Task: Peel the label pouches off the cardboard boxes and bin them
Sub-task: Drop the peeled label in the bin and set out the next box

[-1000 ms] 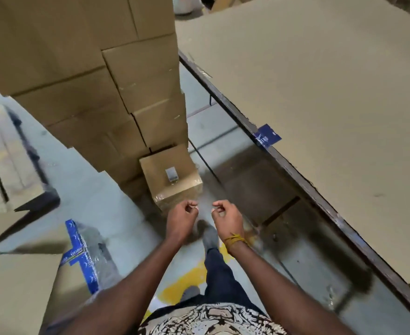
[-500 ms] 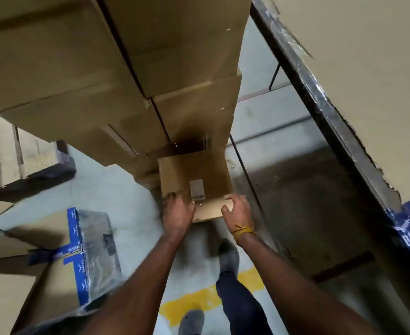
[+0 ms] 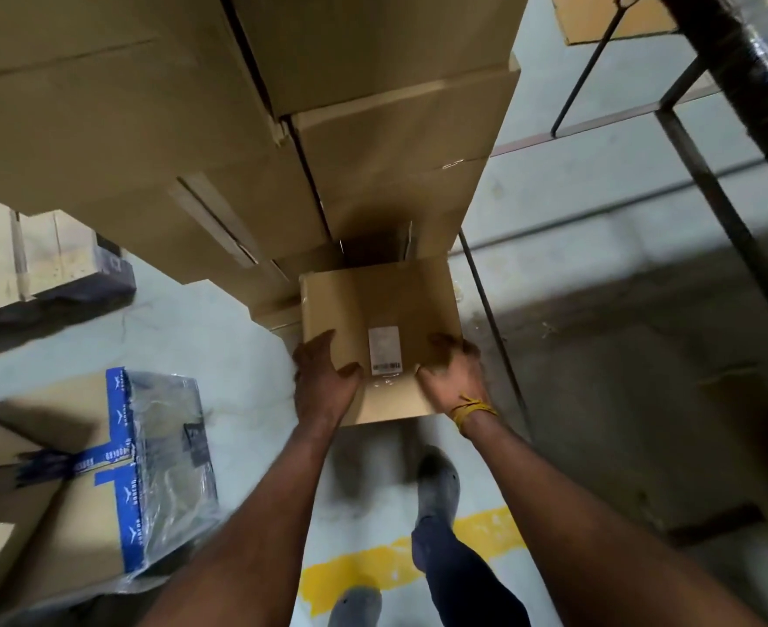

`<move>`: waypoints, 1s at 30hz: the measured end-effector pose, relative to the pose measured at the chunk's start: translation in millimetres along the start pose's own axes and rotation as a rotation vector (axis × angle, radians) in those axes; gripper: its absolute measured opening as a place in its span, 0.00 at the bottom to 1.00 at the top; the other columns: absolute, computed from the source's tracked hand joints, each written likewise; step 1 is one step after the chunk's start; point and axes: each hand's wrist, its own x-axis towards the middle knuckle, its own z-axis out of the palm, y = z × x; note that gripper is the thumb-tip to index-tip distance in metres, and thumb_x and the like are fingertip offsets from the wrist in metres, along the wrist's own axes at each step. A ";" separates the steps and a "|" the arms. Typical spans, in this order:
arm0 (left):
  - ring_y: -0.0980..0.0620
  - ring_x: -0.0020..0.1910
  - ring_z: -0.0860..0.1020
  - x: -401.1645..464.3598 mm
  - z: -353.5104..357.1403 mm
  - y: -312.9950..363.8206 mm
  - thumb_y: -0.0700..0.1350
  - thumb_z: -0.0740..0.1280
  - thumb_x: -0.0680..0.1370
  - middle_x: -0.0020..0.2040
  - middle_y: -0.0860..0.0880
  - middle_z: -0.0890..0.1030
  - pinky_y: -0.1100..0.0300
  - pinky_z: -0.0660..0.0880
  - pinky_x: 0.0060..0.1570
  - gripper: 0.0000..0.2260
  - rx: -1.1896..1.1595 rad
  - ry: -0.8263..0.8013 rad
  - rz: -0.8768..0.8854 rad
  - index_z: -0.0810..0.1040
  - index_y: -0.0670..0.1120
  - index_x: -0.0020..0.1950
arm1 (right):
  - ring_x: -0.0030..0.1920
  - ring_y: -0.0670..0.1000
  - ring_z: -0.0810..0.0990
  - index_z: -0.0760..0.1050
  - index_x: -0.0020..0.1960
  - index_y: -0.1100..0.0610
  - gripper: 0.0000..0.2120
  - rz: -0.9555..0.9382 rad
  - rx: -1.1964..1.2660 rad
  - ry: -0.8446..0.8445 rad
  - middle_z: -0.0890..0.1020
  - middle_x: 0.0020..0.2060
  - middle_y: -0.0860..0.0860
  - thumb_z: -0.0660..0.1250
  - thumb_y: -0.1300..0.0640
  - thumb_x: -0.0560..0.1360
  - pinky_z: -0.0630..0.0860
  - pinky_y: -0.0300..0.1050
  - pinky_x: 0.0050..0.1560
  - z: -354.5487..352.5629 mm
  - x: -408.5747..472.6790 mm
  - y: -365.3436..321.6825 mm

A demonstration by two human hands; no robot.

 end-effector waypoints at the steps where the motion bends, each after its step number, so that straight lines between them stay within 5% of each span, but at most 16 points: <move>1: 0.39 0.67 0.72 -6.5 -4.3 1.9 0.53 0.72 0.73 0.74 0.47 0.62 0.47 0.74 0.62 0.31 0.004 0.015 -0.009 0.65 0.58 0.75 | 0.68 0.60 0.70 0.72 0.69 0.44 0.26 -0.023 0.004 0.037 0.67 0.69 0.56 0.72 0.46 0.71 0.69 0.55 0.69 -1.4 -6.7 -0.6; 8: 0.41 0.65 0.72 -108.9 -59.9 24.9 0.48 0.75 0.71 0.63 0.43 0.75 0.48 0.70 0.64 0.22 -0.113 0.222 0.140 0.78 0.50 0.65 | 0.70 0.60 0.66 0.75 0.63 0.41 0.21 -0.047 0.015 0.234 0.65 0.72 0.55 0.72 0.48 0.71 0.65 0.58 0.70 -43.7 -115.0 -36.0; 13: 0.40 0.67 0.69 -197.0 -130.0 41.1 0.52 0.73 0.72 0.72 0.44 0.66 0.47 0.71 0.65 0.21 -0.180 0.259 0.176 0.78 0.57 0.65 | 0.66 0.60 0.69 0.76 0.63 0.42 0.21 -0.088 0.068 0.380 0.67 0.69 0.55 0.73 0.49 0.70 0.66 0.57 0.67 -92.2 -226.8 -71.6; 30: 0.44 0.68 0.67 -474.0 -329.8 173.7 0.55 0.71 0.75 0.74 0.47 0.63 0.45 0.67 0.69 0.20 -0.189 0.195 0.769 0.75 0.63 0.66 | 0.69 0.59 0.66 0.73 0.66 0.39 0.22 -0.067 0.130 0.846 0.67 0.69 0.56 0.71 0.44 0.72 0.64 0.54 0.68 -299.8 -556.9 -128.4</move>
